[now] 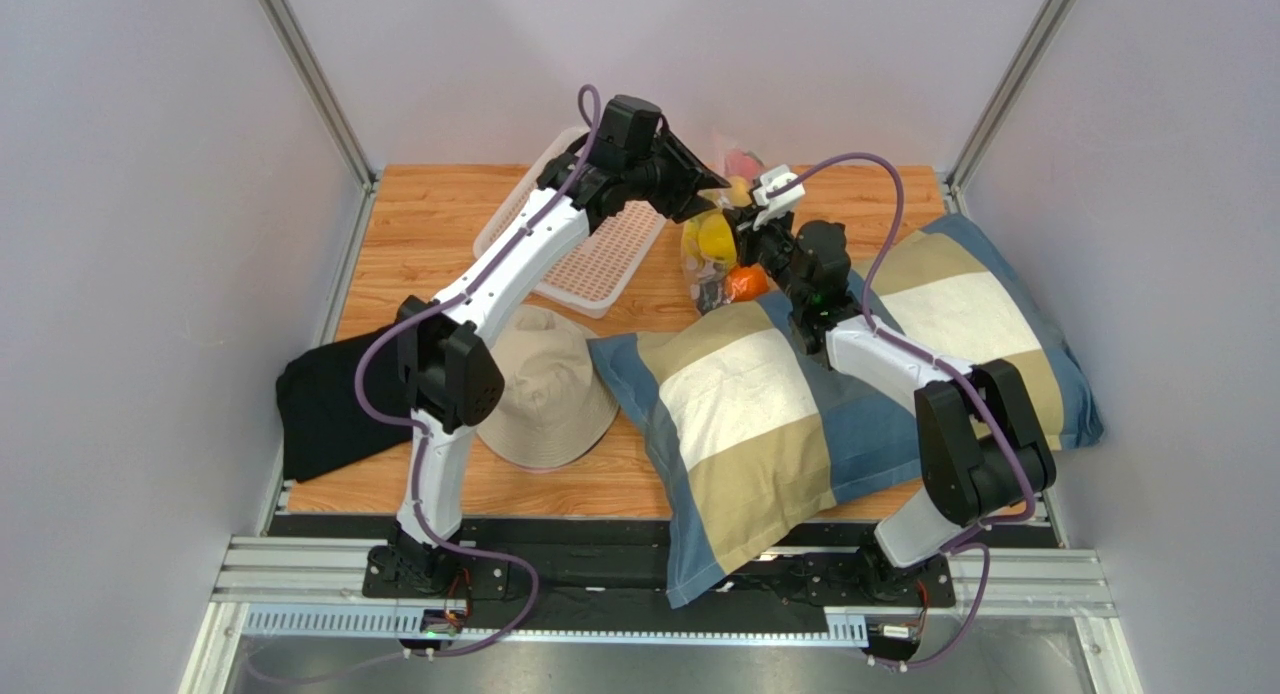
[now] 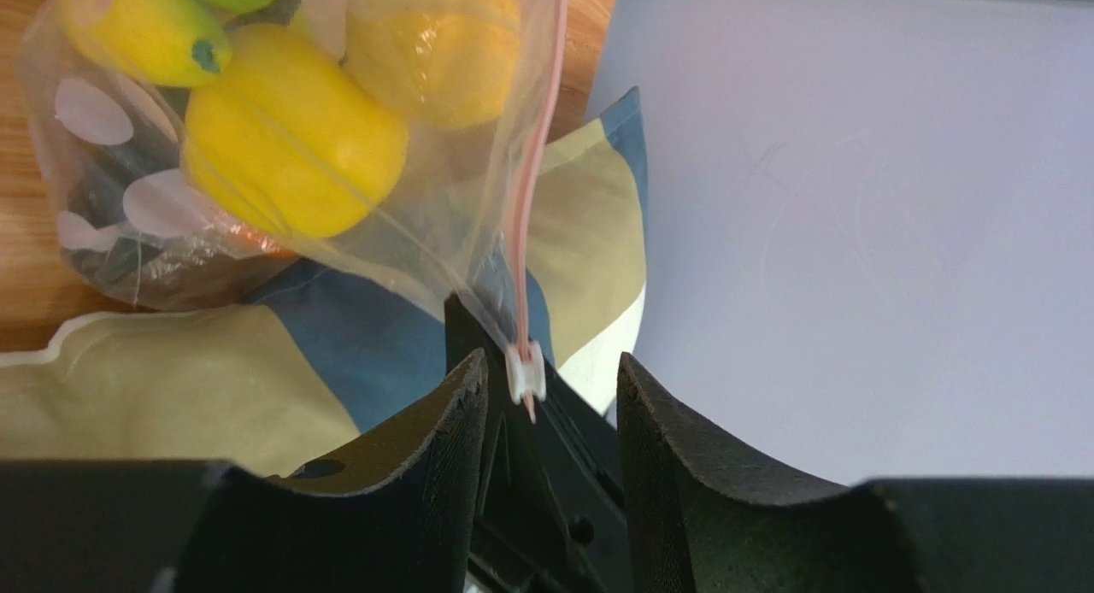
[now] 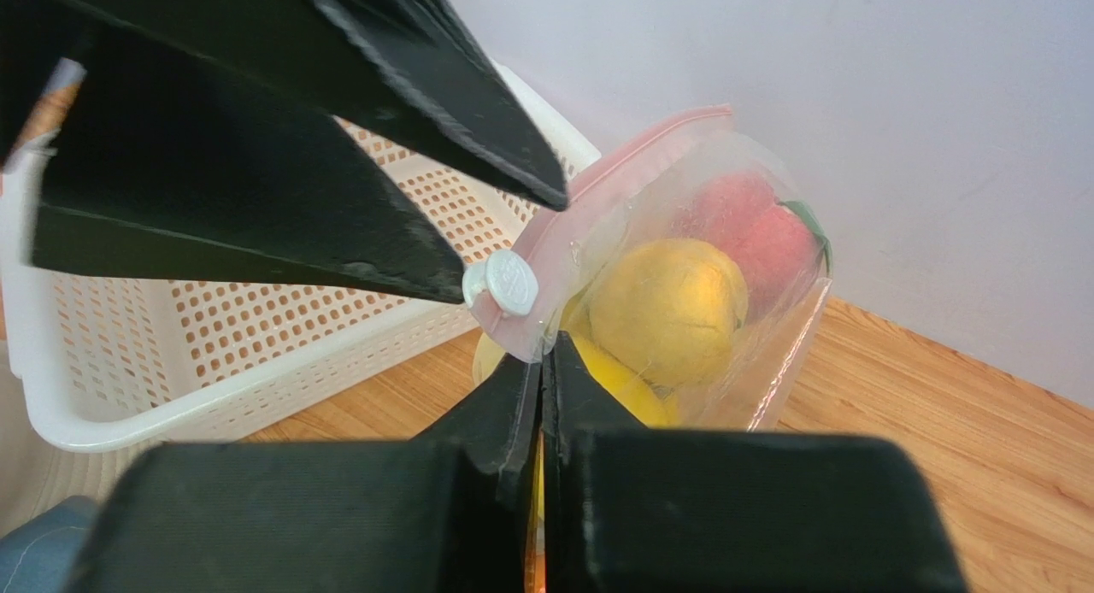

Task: Open the zip-top bag and remove the fake food

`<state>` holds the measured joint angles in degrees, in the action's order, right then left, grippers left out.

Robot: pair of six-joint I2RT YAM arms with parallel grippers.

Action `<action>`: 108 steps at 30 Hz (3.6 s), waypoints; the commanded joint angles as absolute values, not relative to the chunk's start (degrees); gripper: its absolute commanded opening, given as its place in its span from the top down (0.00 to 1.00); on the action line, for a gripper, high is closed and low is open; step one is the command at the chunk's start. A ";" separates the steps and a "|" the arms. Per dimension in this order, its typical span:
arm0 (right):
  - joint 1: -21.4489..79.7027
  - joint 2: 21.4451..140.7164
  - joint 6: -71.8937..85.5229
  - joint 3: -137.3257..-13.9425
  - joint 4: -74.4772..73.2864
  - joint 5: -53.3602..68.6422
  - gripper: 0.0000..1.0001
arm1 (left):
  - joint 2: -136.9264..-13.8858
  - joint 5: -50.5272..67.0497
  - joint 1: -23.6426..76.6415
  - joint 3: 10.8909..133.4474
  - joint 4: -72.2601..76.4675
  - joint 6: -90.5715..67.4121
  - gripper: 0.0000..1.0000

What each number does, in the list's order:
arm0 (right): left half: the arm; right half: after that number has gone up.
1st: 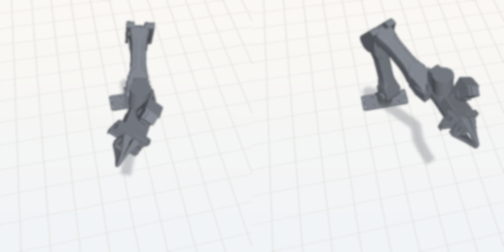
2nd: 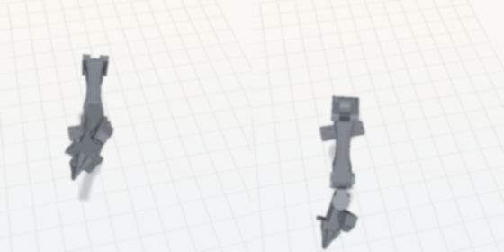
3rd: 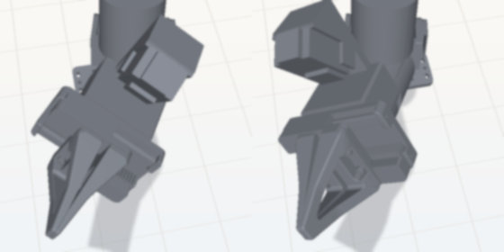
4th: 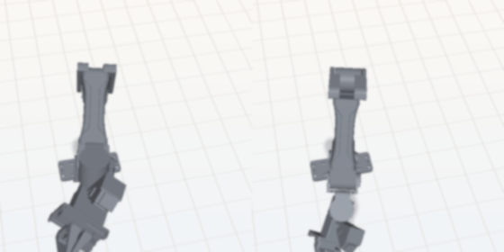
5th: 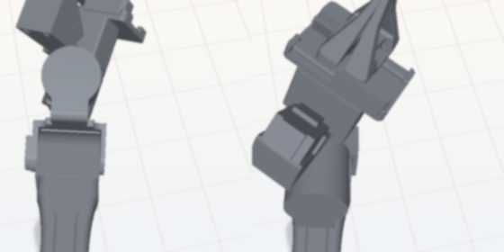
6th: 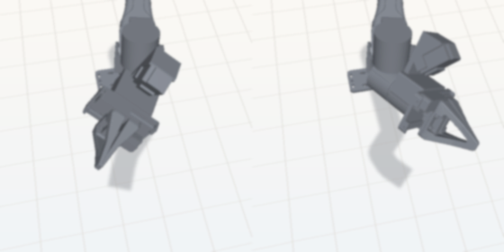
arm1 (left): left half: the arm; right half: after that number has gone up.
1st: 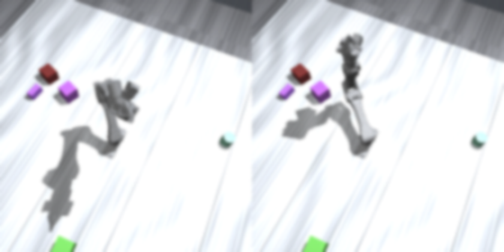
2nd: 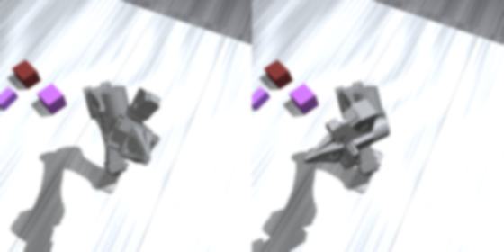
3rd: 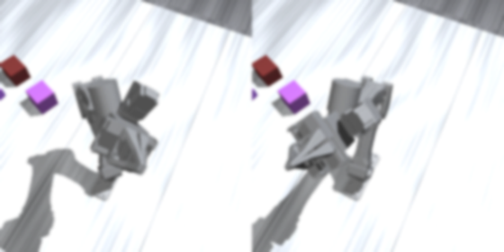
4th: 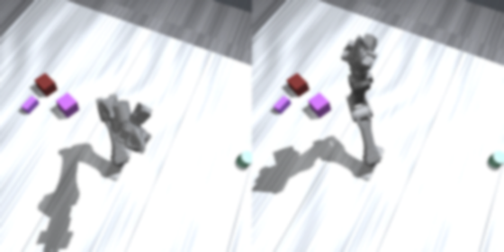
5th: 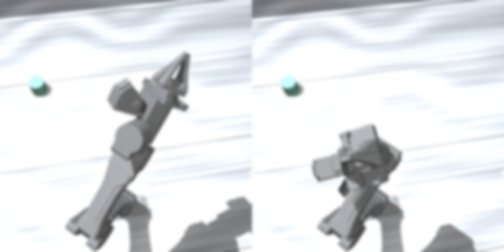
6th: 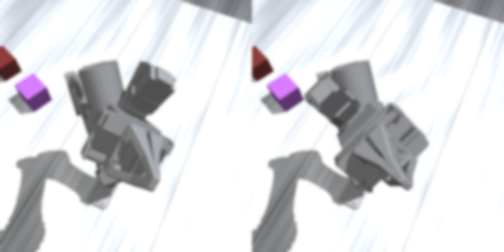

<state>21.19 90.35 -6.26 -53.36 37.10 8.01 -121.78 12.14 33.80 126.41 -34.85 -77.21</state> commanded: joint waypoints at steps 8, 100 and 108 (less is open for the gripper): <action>20.92 90.44 -7.29 -54.84 40.08 8.17 1.00 | -117.86 10.64 35.51 126.12 -38.49 -75.67 0.59; 17.40 77.88 2.89 -60.27 0.30 13.11 0.20 | -147.67 1.39 27.25 147.49 9.76 -53.70 1.00; 17.31 79.70 14.94 -83.11 -22.30 4.13 0.02 | -136.77 8.43 30.14 137.91 5.37 -50.45 1.00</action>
